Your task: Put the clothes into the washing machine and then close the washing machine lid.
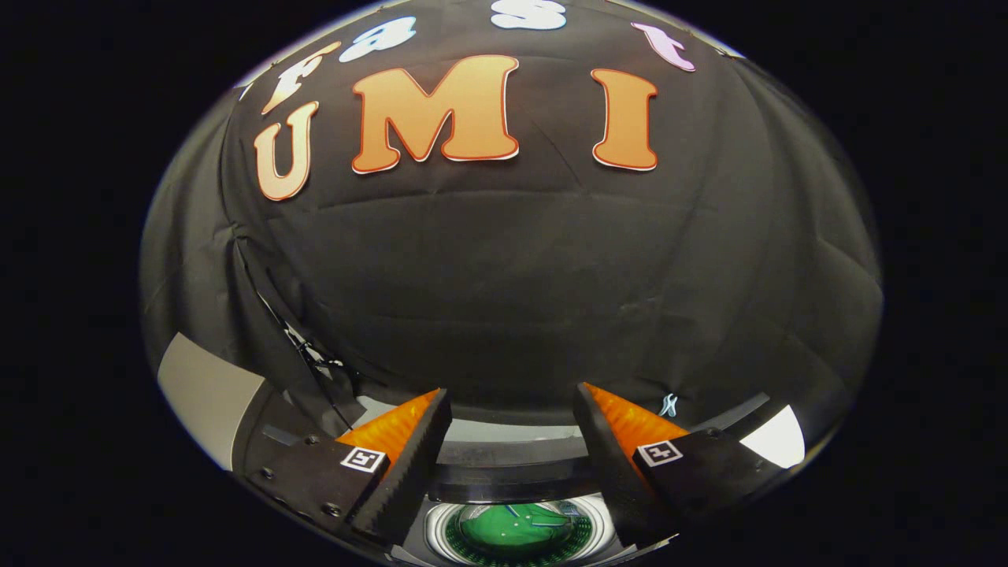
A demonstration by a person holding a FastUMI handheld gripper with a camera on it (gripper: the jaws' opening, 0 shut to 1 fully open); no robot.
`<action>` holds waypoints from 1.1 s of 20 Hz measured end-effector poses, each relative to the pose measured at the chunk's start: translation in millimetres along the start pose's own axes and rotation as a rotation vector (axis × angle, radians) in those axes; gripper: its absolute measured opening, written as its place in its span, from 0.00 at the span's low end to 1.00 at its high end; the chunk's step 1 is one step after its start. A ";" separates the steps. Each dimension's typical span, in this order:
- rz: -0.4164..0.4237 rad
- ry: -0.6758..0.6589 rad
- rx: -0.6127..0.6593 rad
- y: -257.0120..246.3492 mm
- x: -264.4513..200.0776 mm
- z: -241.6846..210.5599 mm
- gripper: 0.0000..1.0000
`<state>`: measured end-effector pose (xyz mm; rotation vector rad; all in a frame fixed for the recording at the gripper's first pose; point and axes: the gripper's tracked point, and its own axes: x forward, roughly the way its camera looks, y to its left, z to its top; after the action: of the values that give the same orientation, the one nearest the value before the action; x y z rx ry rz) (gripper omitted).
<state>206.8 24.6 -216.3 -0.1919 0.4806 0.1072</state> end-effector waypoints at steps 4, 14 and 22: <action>0.001 -0.016 -0.003 -0.3 -17.2 -9.6 1.00; -0.013 -0.042 -0.001 -2.1 -56.6 -43.7 1.00; -0.024 0.045 0.028 -7.1 -84.8 -116.5 1.00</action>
<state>80.8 -11.4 -276.7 -0.1728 0.5238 0.0731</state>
